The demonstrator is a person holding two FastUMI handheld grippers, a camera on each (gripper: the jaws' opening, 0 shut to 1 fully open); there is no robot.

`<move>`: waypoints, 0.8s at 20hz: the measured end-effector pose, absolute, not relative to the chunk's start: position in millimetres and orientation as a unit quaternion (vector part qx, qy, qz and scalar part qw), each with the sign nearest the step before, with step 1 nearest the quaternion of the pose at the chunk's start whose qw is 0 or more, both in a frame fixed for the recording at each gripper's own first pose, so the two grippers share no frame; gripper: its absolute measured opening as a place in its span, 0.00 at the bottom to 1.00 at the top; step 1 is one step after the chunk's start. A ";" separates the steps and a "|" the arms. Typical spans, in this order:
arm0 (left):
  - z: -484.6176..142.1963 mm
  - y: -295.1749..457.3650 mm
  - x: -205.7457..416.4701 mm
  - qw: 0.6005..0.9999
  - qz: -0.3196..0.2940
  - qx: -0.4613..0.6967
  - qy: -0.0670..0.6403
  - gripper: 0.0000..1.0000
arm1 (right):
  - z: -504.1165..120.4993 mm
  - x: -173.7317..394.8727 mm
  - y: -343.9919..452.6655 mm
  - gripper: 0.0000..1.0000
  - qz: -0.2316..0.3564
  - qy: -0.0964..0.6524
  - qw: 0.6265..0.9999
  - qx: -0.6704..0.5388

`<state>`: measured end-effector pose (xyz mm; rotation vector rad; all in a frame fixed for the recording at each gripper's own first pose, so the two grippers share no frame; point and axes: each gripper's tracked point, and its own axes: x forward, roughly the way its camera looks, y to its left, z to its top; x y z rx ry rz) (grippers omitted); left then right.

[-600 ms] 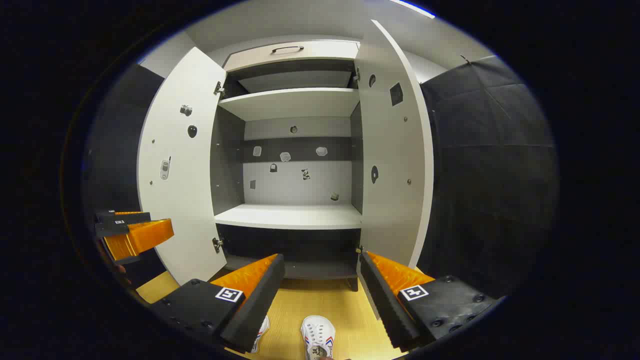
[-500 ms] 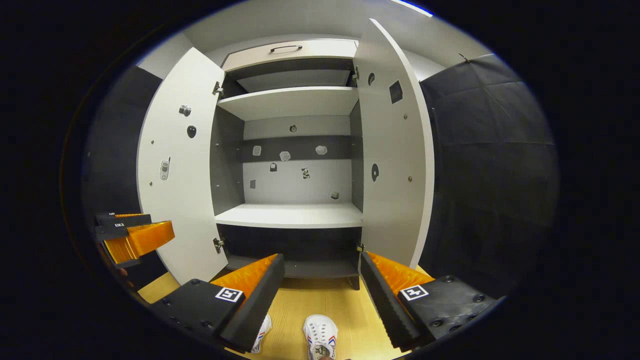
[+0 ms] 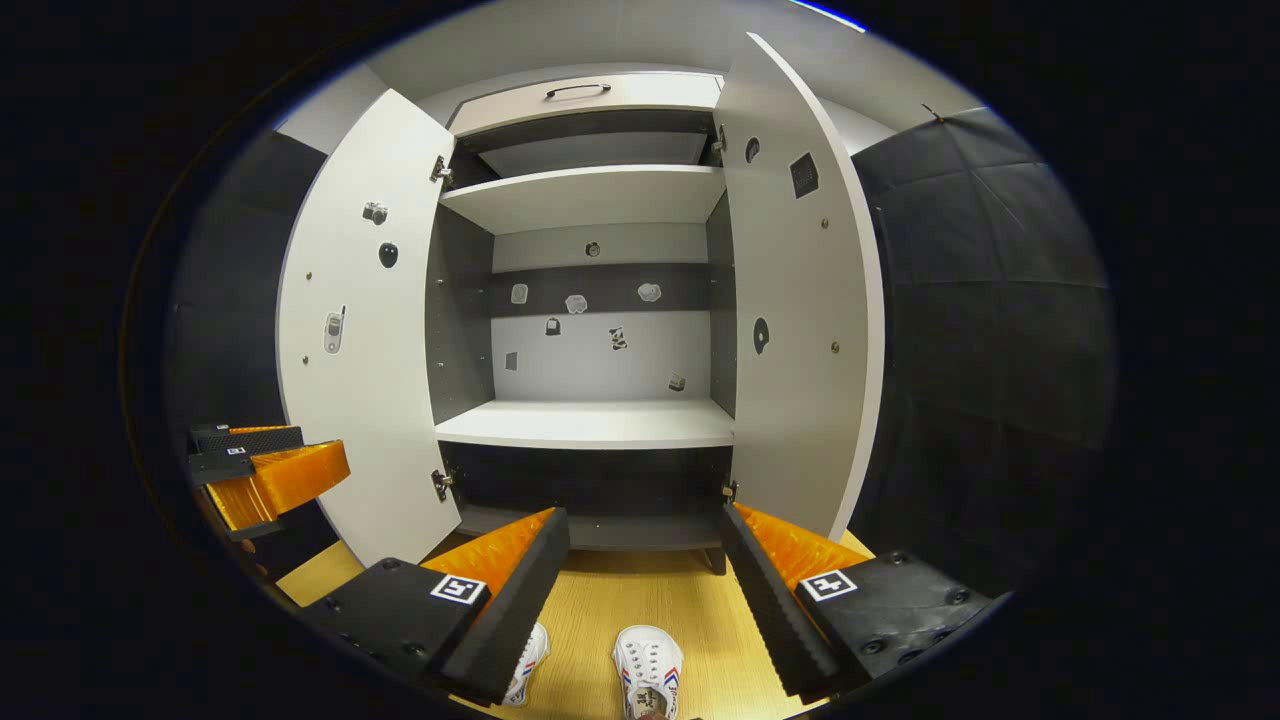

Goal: Grab one shoe with the right hand and put it into the shoe cabinet, grab the other shoe with the left hand and put it into the shoe cabinet; then close the right door with the right hand and the left door with the left hand.

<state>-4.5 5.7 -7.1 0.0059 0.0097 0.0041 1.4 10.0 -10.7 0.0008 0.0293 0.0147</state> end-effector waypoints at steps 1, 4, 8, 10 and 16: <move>-9.3 6.2 -5.4 1.000 0.003 0.004 0.006 0.95 | -12.4 1.4 10.5 0.98 0.008 0.017 1.000 0.000; -13.7 7.4 -7.0 1.000 0.006 0.005 0.011 0.95 | -17.1 2.1 11.8 0.98 0.011 0.023 1.000 0.000; -17.9 9.7 -7.0 1.000 0.009 0.007 0.015 0.95 | -27.2 3.9 12.7 0.98 0.013 0.036 0.999 -0.003; -19.5 10.9 -6.7 1.000 0.011 0.006 0.016 0.95 | -33.6 4.2 12.7 0.98 0.015 0.045 0.999 -0.003; -43.2 13.4 -6.9 0.999 0.010 0.012 0.042 0.95 | -63.4 6.6 11.7 0.98 0.018 0.085 0.996 -0.005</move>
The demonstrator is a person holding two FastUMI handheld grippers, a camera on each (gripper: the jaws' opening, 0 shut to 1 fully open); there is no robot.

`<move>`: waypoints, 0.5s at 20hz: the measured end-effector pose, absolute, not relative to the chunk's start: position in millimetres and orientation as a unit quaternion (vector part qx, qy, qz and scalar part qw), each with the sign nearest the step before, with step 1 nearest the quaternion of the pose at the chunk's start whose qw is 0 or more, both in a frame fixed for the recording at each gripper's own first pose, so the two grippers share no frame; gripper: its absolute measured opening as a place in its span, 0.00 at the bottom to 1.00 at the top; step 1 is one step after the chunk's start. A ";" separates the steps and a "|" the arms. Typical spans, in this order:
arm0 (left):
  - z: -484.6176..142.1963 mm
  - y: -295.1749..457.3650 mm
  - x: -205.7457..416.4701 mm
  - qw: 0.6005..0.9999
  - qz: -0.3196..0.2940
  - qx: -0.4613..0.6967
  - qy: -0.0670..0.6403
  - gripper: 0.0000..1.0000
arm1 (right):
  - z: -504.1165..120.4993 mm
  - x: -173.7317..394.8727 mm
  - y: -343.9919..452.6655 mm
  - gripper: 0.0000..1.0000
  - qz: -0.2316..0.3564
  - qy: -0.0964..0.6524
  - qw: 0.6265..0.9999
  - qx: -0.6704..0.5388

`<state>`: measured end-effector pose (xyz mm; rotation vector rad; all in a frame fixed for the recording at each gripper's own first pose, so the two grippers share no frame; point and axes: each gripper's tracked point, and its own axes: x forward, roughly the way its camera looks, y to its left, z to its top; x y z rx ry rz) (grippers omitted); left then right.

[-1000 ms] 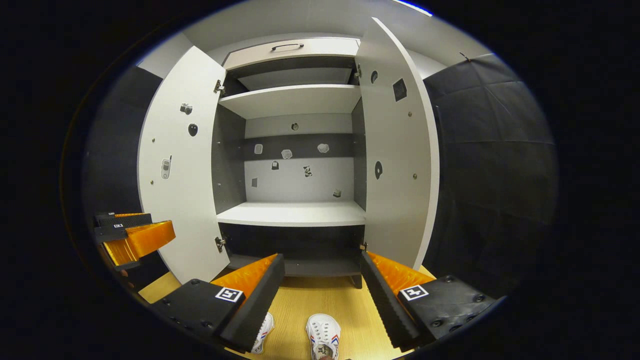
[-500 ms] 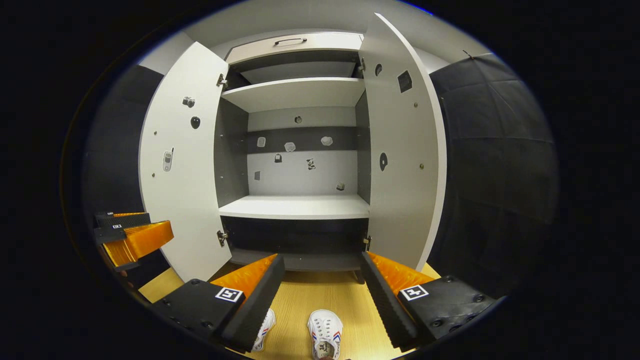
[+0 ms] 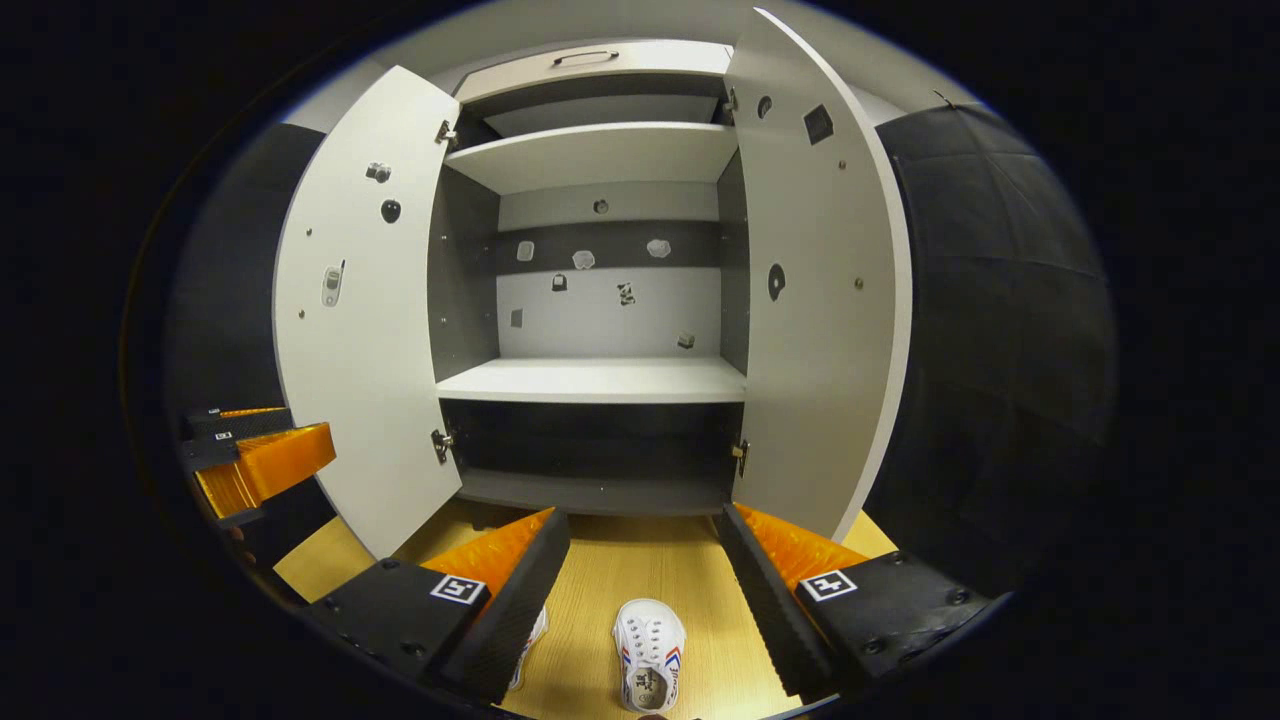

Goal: Grab one shoe with the right hand and put it into the shoe cabinet, grab the other shoe with the left hand and put it into the shoe cabinet; then close the right door with the right hand and the left door with the left hand.

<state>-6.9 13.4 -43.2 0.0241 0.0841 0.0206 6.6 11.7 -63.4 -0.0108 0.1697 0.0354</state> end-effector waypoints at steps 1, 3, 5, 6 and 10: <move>-49.7 13.4 -7.9 0.999 0.010 0.013 0.049 0.95 | -74.2 6.4 12.2 0.98 0.020 0.102 0.995 -0.003; -62.0 14.0 -10.8 0.998 0.011 0.016 0.063 0.95 | -100.3 4.3 13.2 0.98 0.025 0.140 0.990 0.000; -76.9 15.2 -14.0 0.997 0.012 0.019 0.080 0.95 | -129.9 1.5 15.3 0.98 0.034 0.177 0.984 0.001; -83.4 15.8 -15.5 0.996 0.013 0.019 0.090 0.95 | -146.0 -1.2 16.7 0.98 0.039 0.195 0.980 0.001; -107.9 22.1 -20.6 0.992 0.023 0.007 0.124 0.95 | -215.2 -17.6 31.5 0.99 0.069 0.283 0.957 0.018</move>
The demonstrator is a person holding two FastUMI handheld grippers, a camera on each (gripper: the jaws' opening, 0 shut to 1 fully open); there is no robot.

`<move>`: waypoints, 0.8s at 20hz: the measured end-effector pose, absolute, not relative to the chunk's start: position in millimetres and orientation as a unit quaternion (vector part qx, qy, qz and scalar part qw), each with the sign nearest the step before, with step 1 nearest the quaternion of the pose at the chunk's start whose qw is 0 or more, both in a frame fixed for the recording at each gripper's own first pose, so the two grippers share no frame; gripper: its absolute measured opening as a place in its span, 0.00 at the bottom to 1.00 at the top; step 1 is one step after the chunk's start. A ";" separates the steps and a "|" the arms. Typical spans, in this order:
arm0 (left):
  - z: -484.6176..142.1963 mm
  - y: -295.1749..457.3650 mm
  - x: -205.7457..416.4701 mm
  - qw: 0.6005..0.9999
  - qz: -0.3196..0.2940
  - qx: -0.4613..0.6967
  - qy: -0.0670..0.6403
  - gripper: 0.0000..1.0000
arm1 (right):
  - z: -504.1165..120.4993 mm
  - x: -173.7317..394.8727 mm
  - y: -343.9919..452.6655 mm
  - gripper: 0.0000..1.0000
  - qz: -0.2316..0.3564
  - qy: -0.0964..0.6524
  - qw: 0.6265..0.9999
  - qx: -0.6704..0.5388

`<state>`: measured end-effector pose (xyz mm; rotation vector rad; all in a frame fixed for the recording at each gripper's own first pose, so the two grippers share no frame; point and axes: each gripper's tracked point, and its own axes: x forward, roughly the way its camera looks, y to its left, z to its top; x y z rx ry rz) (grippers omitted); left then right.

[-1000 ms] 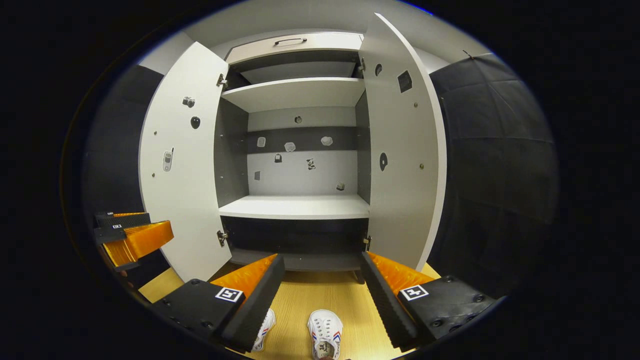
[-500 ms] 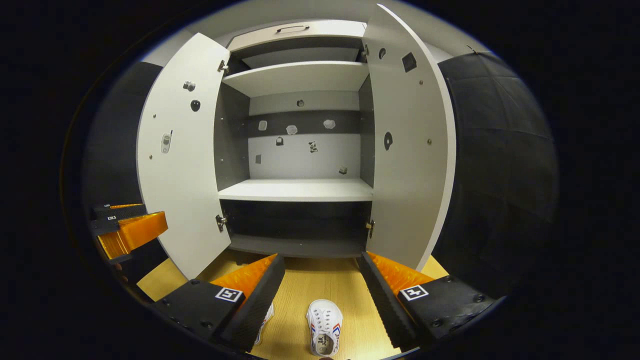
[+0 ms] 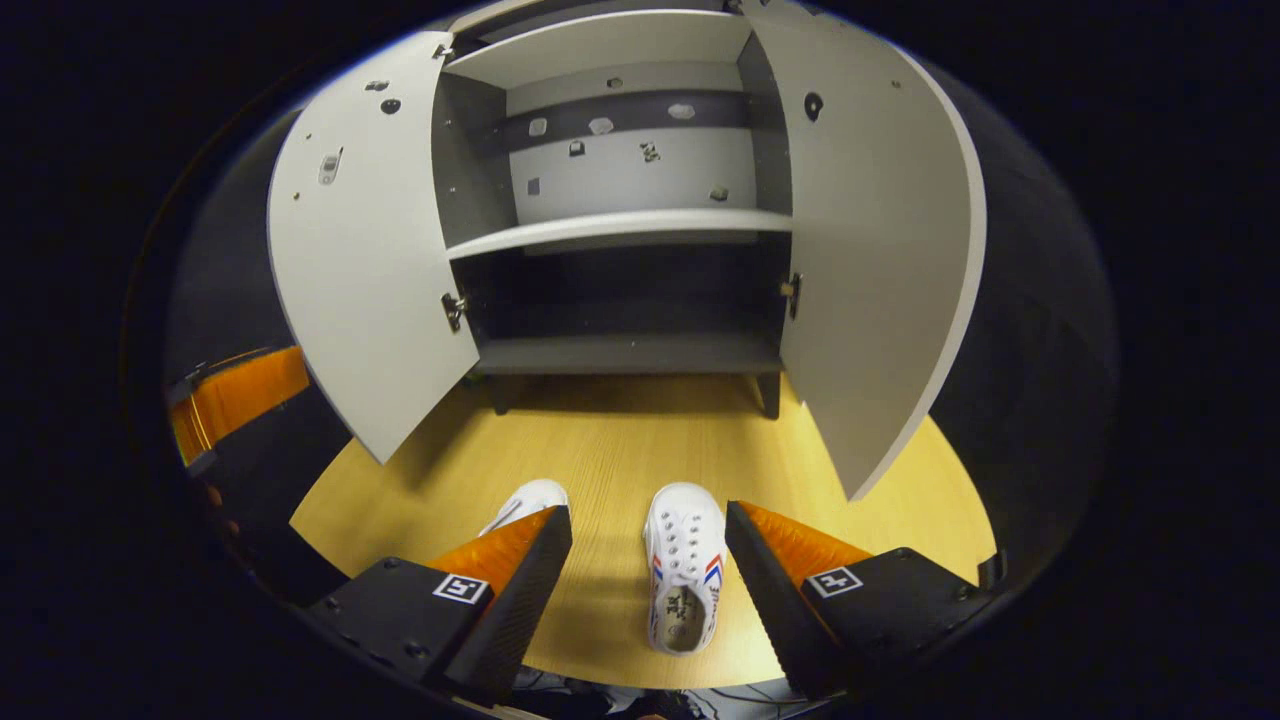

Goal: Grab one shoe with the right hand and put it into the shoe cabinet, grab the other shoe with the left hand and put it into the shoe cabinet; then close the right door with the right hand and the left door with the left hand.

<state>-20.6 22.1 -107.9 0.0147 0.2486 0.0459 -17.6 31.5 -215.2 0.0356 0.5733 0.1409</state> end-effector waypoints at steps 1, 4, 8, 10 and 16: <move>-114.3 23.9 -22.2 0.991 0.027 0.001 0.132 0.95 | -231.1 -23.1 35.5 0.99 0.078 0.303 0.949 0.026; -130.0 31.4 -27.1 0.987 0.043 -0.020 0.157 0.95 | -278.7 -37.5 39.9 0.99 0.085 0.358 0.929 0.045; -147.5 41.9 -37.8 0.980 0.068 -0.037 0.183 0.95 | -321.6 -47.5 40.3 0.99 0.078 0.408 0.907 0.069; -153.4 38.1 -43.7 0.978 0.072 -0.040 0.189 0.95 | -334.0 -44.4 39.8 0.99 0.076 0.414 0.905 0.065; -162.7 33.7 -46.3 0.977 0.074 -0.030 0.198 0.95 | -357.7 -23.7 40.5 0.99 0.061 0.419 0.903 0.068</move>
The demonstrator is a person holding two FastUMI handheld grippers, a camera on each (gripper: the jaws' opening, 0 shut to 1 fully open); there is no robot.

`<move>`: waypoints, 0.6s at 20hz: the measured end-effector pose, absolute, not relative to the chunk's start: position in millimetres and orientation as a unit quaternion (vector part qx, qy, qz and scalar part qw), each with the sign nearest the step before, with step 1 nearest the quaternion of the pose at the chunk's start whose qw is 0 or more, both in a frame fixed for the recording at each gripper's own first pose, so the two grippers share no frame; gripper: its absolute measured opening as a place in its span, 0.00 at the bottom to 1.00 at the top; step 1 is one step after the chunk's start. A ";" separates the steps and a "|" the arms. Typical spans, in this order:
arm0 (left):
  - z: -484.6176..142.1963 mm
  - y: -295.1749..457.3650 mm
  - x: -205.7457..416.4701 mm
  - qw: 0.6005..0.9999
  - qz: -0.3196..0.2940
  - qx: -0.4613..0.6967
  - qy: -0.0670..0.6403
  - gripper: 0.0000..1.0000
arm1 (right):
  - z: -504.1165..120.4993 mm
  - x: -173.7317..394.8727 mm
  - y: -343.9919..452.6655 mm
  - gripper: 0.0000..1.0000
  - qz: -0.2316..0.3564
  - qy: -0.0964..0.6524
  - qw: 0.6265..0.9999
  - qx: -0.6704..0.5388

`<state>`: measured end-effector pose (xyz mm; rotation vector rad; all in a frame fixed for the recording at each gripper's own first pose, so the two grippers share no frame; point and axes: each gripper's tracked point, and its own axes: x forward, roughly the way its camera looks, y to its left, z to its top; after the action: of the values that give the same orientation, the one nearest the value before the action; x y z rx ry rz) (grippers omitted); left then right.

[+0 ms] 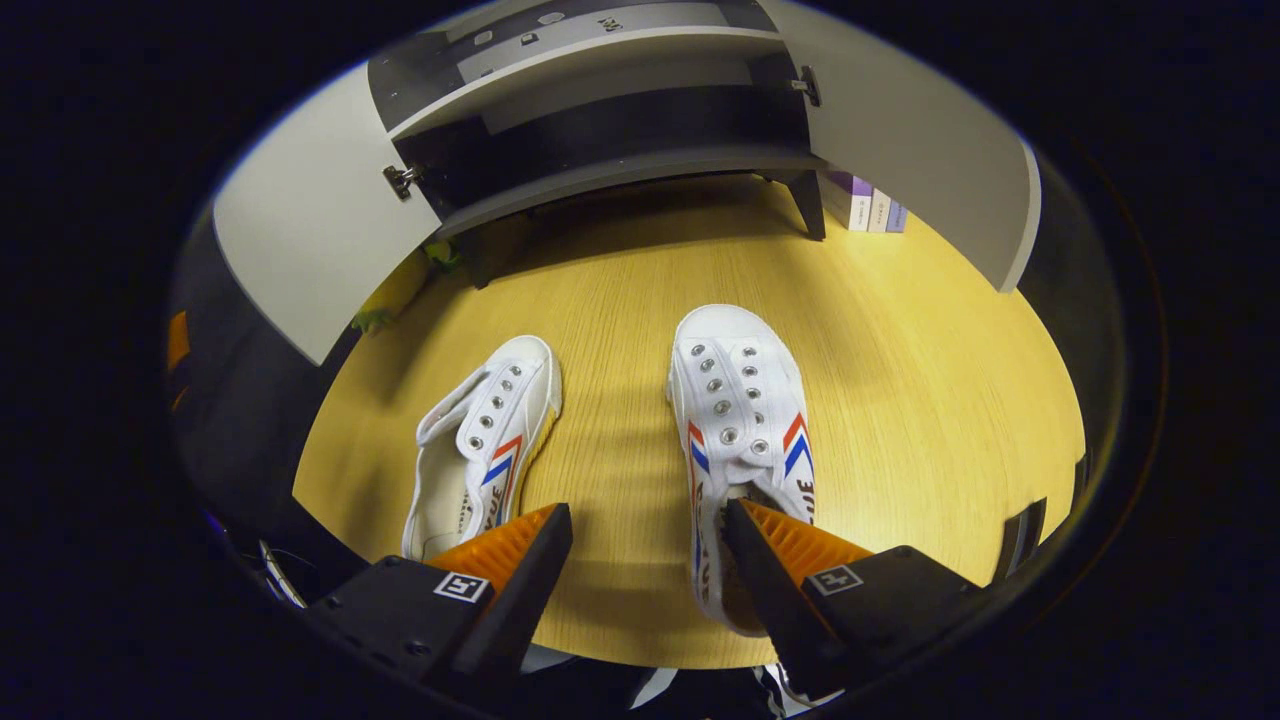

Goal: Grab one shoe with the right hand and put it into the shoe cabinet, grab the other shoe with the left hand and put it into the shoe cabinet; then close the right door with the right hand and the left door with the left hand.

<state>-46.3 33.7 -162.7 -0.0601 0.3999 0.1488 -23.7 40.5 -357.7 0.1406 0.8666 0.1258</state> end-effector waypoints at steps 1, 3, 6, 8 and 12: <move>-164.4 33.3 -47.6 0.977 0.074 -0.028 0.199 0.95 | -359.9 -18.9 38.5 0.99 0.055 0.417 0.905 0.067; -166.2 32.9 -47.1 0.976 0.074 -0.028 0.201 0.95 | -365.6 -10.0 36.8 0.97 0.041 0.412 0.908 0.065; -167.7 30.5 -46.1 0.976 0.075 -0.033 0.204 0.95 | -373.0 1.9 30.3 0.97 0.020 0.405 0.912 0.055; -170.8 29.5 -46.3 0.975 0.075 -0.034 0.208 0.95 | -376.7 6.6 28.4 0.92 0.012 0.401 0.915 0.040; -174.0 23.5 -47.1 0.973 0.072 -0.047 0.214 0.95 | -377.4 21.3 13.7 0.66 -0.013 0.397 0.917 0.029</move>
<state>-47.1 23.5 -174.0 -0.0957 0.4314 0.1455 21.3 13.7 -377.4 0.0605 0.8166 -0.0278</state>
